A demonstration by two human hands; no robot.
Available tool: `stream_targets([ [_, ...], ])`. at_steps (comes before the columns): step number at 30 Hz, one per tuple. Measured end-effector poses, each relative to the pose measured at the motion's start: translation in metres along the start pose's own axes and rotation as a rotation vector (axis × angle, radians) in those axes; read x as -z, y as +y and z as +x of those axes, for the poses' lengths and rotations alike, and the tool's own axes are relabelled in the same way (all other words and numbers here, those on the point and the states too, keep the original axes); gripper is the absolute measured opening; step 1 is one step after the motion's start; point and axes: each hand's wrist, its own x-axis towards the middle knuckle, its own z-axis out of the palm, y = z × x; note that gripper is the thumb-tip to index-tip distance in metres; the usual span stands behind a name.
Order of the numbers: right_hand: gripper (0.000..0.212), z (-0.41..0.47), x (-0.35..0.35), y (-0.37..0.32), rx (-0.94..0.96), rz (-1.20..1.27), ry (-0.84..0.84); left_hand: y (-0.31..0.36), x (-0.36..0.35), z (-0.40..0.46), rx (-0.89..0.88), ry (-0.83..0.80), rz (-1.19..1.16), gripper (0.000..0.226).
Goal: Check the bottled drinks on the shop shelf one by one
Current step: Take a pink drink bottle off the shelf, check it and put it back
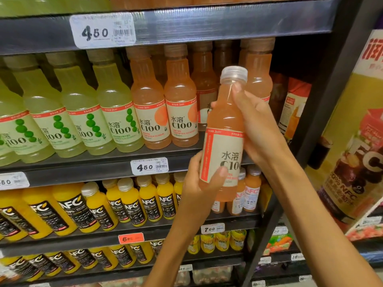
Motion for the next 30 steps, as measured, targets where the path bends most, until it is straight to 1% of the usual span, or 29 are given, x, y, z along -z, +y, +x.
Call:
stream_targets([
  [4,0.036,0.016,-0.005,-0.008,0.018,-0.147,0.046,0.0,-0.004,0.014,-0.11,0.048,0.134,0.064],
  [8,0.036,0.031,-0.01,-0.012,0.049,-0.225,0.071,0.005,-0.004,0.032,-0.105,0.152,0.351,0.07],
  [10,0.029,0.037,-0.011,-0.014,0.07,-0.257,0.091,0.007,-0.004,0.041,-0.113,0.179,0.429,0.074],
  [12,0.026,0.042,-0.013,-0.015,0.088,-0.272,0.117,0.008,-0.005,0.046,-0.144,0.187,0.446,0.073],
  [15,0.034,0.049,-0.012,-0.014,0.105,-0.322,0.157,0.008,-0.007,0.051,-0.214,0.241,0.498,0.071],
  [17,0.038,0.052,-0.012,-0.014,0.12,-0.36,0.182,0.008,-0.008,0.055,-0.233,0.278,0.483,0.073],
  [20,0.031,0.056,-0.014,-0.014,0.185,-0.39,0.219,0.008,-0.01,0.059,-0.258,0.295,0.47,0.074],
  [25,0.032,0.057,-0.016,-0.007,0.24,-0.41,0.266,0.0,-0.01,0.06,-0.425,0.414,0.658,0.067],
  [30,0.028,0.054,-0.02,0.004,0.332,-0.451,0.263,-0.008,-0.011,0.062,-0.461,0.41,0.711,0.076],
])
